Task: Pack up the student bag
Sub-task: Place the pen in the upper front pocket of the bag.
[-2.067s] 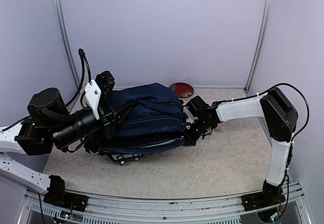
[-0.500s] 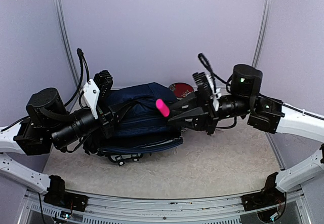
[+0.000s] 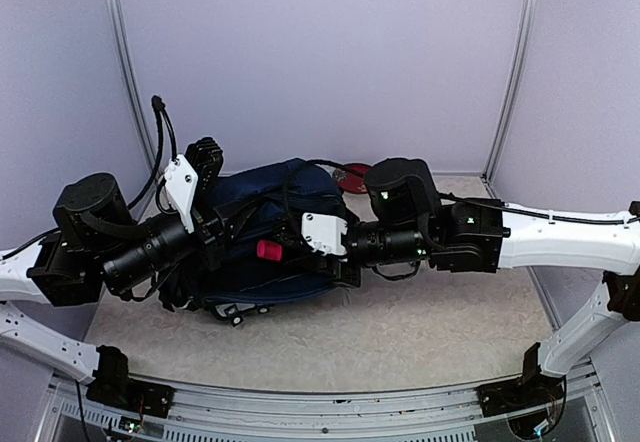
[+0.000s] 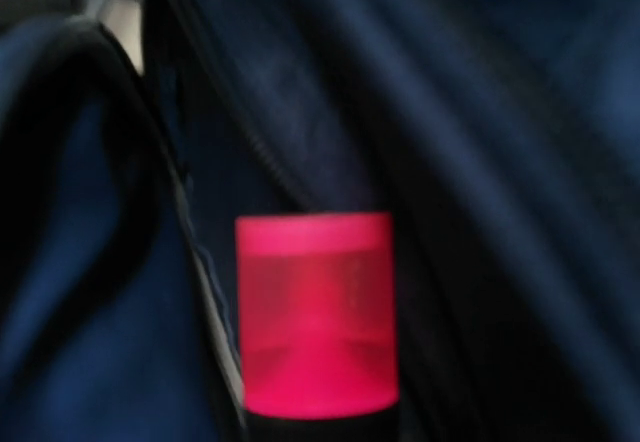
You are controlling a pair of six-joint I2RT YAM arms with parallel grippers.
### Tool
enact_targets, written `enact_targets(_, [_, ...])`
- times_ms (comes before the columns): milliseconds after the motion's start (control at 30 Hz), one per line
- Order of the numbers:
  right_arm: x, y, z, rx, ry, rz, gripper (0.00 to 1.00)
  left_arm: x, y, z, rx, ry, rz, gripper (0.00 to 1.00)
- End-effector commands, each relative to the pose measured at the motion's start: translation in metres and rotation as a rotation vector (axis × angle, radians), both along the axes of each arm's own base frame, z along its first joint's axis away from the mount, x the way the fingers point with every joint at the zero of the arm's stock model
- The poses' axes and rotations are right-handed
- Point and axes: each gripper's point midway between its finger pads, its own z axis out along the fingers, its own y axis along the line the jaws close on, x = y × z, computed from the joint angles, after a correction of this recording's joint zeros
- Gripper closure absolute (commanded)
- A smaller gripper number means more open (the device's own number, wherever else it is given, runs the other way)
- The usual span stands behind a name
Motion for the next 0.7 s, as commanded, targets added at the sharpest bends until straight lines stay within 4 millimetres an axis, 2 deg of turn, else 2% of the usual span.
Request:
enact_targets(0, [0.018,-0.006,-0.025,-0.147,-0.102,-0.111,0.56,-0.011,0.017,0.068,-0.258,-0.028,-0.044,1.00])
enact_targets(67, [0.014,-0.006,-0.013,-0.118,-0.089,-0.103,0.46,-0.010,0.019,0.068,-0.264,-0.027,-0.039,1.00])
enact_targets(233, [-0.016,-0.004,0.023,0.005,0.016,0.016,0.36,0.004,0.027,0.063,-0.263,-0.007,0.062,1.00])
enact_targets(367, [-0.024,-0.014,0.059,0.104,0.072,0.026,0.35,0.006,0.025,0.061,-0.256,0.002,0.068,1.00])
enact_targets(467, [-0.032,-0.041,0.103,0.232,0.181,0.088,0.37,0.013,0.030,0.061,-0.255,0.013,0.122,1.00])
enact_targets(500, [-0.026,-0.056,0.118,0.289,0.218,0.074,0.37,0.015,0.032,0.061,-0.254,0.013,0.134,1.00])
enact_targets(567, [0.009,-0.095,0.136,0.391,0.274,-0.061,0.36,0.016,0.033,0.061,-0.255,0.014,0.141,1.00])
enact_targets(633, [0.052,-0.137,0.136,0.468,0.279,-0.293,0.32,0.017,0.033,0.061,-0.258,0.015,0.139,1.00])
enact_targets(667, [0.075,-0.159,0.129,0.485,0.287,-0.429,0.30,0.018,0.033,0.061,-0.258,0.016,0.141,1.00])
